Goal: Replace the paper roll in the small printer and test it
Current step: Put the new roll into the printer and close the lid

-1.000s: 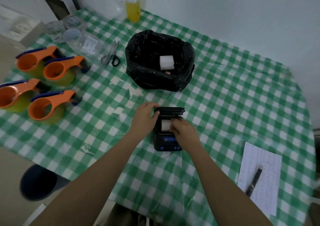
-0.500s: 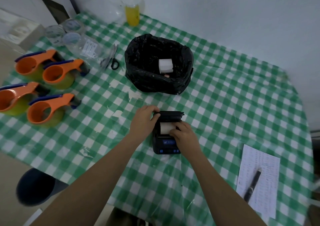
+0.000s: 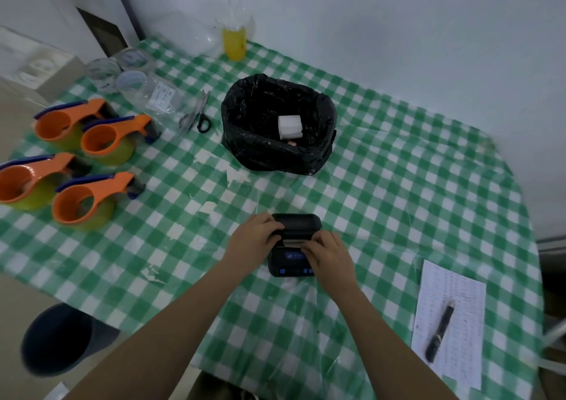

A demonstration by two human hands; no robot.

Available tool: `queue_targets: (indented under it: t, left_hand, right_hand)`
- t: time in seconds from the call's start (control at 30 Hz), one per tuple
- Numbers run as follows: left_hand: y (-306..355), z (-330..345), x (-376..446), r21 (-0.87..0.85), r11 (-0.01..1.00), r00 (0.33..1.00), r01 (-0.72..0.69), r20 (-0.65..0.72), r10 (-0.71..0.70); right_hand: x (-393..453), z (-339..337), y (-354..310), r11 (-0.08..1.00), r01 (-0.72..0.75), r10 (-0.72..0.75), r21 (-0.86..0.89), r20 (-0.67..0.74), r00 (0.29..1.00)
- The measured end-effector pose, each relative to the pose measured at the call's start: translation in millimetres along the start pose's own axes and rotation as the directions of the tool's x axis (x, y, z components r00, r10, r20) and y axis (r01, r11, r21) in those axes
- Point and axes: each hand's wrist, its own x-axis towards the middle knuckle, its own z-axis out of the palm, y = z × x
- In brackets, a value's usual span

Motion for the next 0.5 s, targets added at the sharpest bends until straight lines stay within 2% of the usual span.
queue_targets:
  t: [0.17, 0.33, 0.43, 0.5]
  left_hand:
    - [-8, 9, -14, 0.131, 0.988, 0.993, -0.078, 0.095, 0.066]
    - [-6, 13, -20, 0.315, 0.939, 0.988, -0.138, 0.108, 0.109]
    - [2, 16, -20, 0.301, 0.947, 0.982, -0.113, 0.180, 0.060]
    - [1, 18, -17, 0.285, 0.954, 0.979, -0.088, 0.202, 0.030]
  right_hand:
    - [1, -9, 1, 1.000, 0.023, -0.022, -0.009, 0.030, 0.999]
    - [7, -22, 5, 0.993, 0.097, -0.075, -0.061, 0.295, 0.952]
    - [13, -26, 3, 0.981, 0.130, -0.063, -0.146, 0.396, 0.916]
    - [16, -25, -2, 0.979, 0.123, -0.051, -0.160, 0.395, 0.917]
